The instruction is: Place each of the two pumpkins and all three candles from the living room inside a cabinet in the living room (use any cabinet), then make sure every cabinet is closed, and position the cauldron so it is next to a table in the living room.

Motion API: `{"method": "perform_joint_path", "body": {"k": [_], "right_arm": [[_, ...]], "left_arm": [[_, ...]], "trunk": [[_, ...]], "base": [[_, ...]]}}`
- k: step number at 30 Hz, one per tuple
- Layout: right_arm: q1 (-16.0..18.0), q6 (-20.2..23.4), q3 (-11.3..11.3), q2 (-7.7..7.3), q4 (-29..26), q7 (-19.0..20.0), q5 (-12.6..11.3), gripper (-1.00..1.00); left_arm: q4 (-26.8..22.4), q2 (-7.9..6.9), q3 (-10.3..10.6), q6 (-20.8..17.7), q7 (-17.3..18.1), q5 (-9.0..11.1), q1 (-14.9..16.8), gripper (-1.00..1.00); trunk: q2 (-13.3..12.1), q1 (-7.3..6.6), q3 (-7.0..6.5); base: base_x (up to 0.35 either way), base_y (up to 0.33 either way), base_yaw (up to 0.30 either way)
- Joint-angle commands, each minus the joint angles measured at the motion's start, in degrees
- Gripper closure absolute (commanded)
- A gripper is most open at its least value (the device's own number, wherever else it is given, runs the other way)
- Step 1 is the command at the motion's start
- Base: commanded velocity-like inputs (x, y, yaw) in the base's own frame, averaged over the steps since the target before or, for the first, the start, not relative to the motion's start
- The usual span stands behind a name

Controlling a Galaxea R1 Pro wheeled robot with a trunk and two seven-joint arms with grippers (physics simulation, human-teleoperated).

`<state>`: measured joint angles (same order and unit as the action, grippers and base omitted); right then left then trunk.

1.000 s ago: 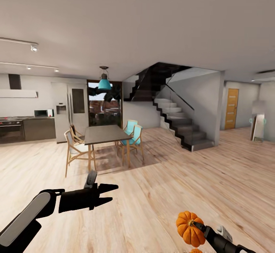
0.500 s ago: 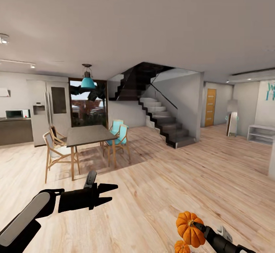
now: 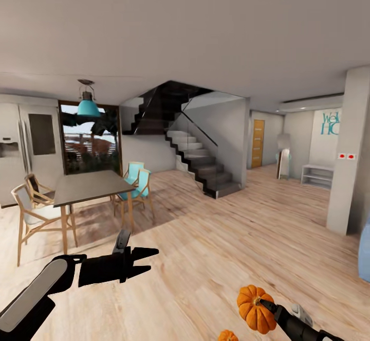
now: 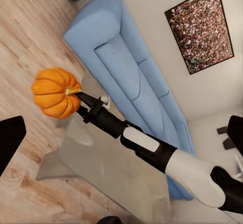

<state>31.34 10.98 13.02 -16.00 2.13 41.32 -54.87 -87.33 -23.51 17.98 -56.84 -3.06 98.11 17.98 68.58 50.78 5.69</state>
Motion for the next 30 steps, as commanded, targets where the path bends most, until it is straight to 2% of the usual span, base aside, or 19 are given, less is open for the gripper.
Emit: {"method": "perform_joint_path", "body": {"k": [1,17,30], "right_arm": [[0.13,0.45,-0.28,0.01,0.14,0.23,-0.77,1.0],[0.13,0.45,-0.28,0.0,0.15,0.23,-0.77,1.0],[0.13,0.45,-0.28,0.0,0.07,0.25,-0.77,1.0]], "left_arm": [[-0.04,-0.05,0.04,-0.04,-0.33,0.41,0.04,-1.0],[-0.04,-0.05,0.04,-0.03,-0.37,0.41,0.04,-1.0],[-0.04,-0.06,-0.02,-0.08,-0.28,0.41,0.04,-1.0]], "trunk": [[0.06,0.05,0.11],[0.06,0.05,0.45],[0.06,0.05,0.96]], "base": [[0.335,0.0,-0.268],[0.235,0.0,-0.268],[0.034,0.06,-0.264]]}}
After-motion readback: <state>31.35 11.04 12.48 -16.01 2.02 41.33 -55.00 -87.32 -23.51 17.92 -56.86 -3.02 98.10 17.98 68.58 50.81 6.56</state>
